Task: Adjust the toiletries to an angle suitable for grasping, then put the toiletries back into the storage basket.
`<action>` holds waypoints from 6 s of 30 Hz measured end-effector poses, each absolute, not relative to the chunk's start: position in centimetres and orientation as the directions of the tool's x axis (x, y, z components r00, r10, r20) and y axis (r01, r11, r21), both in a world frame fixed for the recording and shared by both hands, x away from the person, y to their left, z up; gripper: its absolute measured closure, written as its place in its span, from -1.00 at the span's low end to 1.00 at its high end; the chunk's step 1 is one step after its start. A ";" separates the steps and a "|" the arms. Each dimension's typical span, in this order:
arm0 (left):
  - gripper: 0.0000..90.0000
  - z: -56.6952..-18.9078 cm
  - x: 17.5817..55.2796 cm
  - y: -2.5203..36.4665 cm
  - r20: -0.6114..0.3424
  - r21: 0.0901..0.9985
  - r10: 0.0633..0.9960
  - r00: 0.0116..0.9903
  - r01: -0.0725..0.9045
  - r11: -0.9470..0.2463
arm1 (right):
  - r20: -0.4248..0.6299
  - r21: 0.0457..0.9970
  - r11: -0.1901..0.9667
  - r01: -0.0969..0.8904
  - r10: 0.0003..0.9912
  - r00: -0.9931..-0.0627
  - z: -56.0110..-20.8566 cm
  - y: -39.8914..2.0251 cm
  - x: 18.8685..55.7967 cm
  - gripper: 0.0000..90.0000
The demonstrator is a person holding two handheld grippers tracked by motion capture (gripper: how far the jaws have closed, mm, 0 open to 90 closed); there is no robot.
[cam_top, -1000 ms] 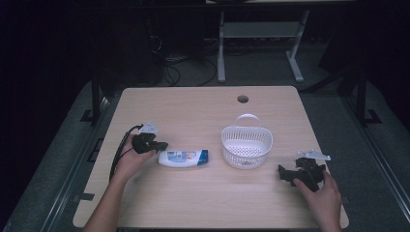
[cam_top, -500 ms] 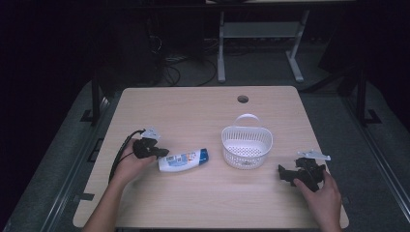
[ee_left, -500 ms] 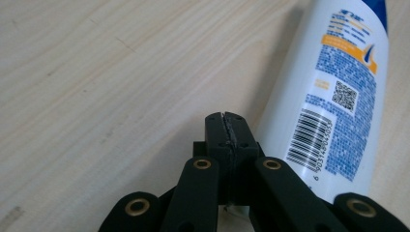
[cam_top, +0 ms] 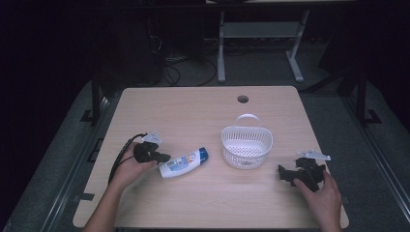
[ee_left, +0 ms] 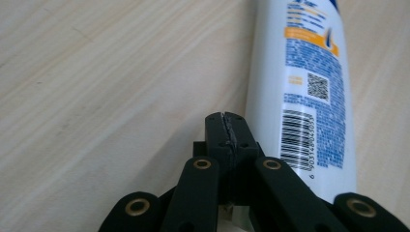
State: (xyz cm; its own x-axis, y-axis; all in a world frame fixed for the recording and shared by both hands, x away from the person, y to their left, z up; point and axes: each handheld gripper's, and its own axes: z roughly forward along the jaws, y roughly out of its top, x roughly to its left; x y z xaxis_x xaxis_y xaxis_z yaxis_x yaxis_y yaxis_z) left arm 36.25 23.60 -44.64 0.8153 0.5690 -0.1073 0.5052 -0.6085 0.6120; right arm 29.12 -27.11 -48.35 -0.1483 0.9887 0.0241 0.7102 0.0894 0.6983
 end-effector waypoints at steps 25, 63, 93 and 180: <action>1.00 -44.3 35.1 21.1 -0.118 0.570 0.451 0.885 0.432 -0.699 | 0.024 0.698 0.089 0.710 0.989 -0.148 -48.3 -27.1 29.1 -0.99; -0.24 -40.1 35.9 19.9 -0.103 0.657 0.598 0.795 0.506 -0.559 | 0.024 0.698 0.089 0.710 0.989 -0.148 -48.3 -27.1 29.1 -0.99; -0.39 -41.7 37.1 13.4 -0.075 0.594 0.604 0.793 0.522 -0.612 | 0.025 0.698 0.089 0.710 0.989 -0.149 -48.3 -27.1 29.1 -0.99; -0.19 -42.2 37.3 14.5 -0.177 0.613 0.574 0.800 0.546 -0.571 | 0.024 0.698 0.090 0.710 0.989 -0.149 -48.3 -27.1 29.1 -0.99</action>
State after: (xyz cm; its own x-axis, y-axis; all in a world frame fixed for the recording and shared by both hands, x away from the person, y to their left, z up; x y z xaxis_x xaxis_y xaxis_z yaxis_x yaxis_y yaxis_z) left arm 37.28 14.53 -42.24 0.7996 0.5738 -0.1773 0.5460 -0.5715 0.6126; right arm 29.12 -27.11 -48.35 -0.1487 0.9886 0.0245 0.7102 0.0895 0.6983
